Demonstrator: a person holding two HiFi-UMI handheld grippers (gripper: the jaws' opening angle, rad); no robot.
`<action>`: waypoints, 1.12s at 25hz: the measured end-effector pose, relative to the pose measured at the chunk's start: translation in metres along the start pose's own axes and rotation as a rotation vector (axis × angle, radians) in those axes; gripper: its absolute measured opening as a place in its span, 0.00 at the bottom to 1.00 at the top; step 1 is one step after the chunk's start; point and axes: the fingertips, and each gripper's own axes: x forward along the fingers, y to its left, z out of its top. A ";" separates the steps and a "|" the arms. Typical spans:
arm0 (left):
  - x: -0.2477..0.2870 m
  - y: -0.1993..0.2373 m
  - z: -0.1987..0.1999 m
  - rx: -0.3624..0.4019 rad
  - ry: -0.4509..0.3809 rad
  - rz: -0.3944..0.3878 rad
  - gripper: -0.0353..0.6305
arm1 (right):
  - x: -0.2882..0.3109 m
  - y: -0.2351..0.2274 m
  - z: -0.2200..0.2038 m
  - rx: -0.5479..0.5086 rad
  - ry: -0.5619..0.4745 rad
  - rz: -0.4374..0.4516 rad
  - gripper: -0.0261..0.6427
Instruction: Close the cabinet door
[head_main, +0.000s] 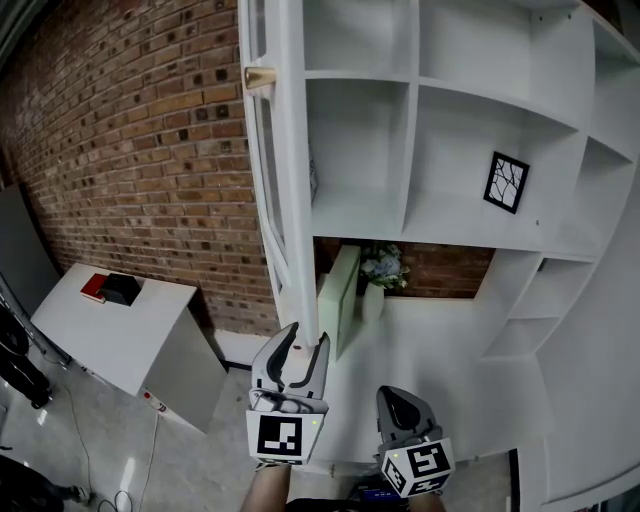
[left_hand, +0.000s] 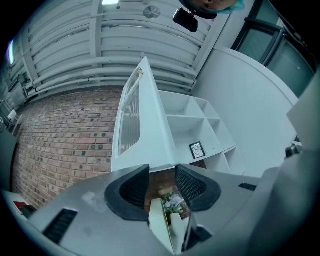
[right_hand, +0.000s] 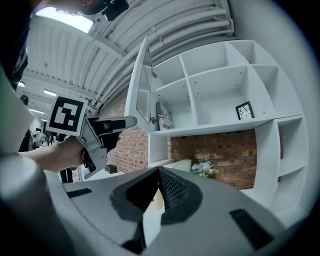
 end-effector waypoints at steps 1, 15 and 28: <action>0.001 -0.001 0.000 0.004 0.000 0.000 0.29 | -0.001 -0.003 0.001 0.000 -0.001 -0.007 0.04; 0.021 -0.016 0.000 0.046 0.007 -0.026 0.30 | -0.007 -0.028 -0.003 0.015 0.011 -0.061 0.04; 0.037 -0.026 -0.002 0.067 0.003 -0.044 0.30 | -0.006 -0.050 -0.015 0.041 0.042 -0.093 0.04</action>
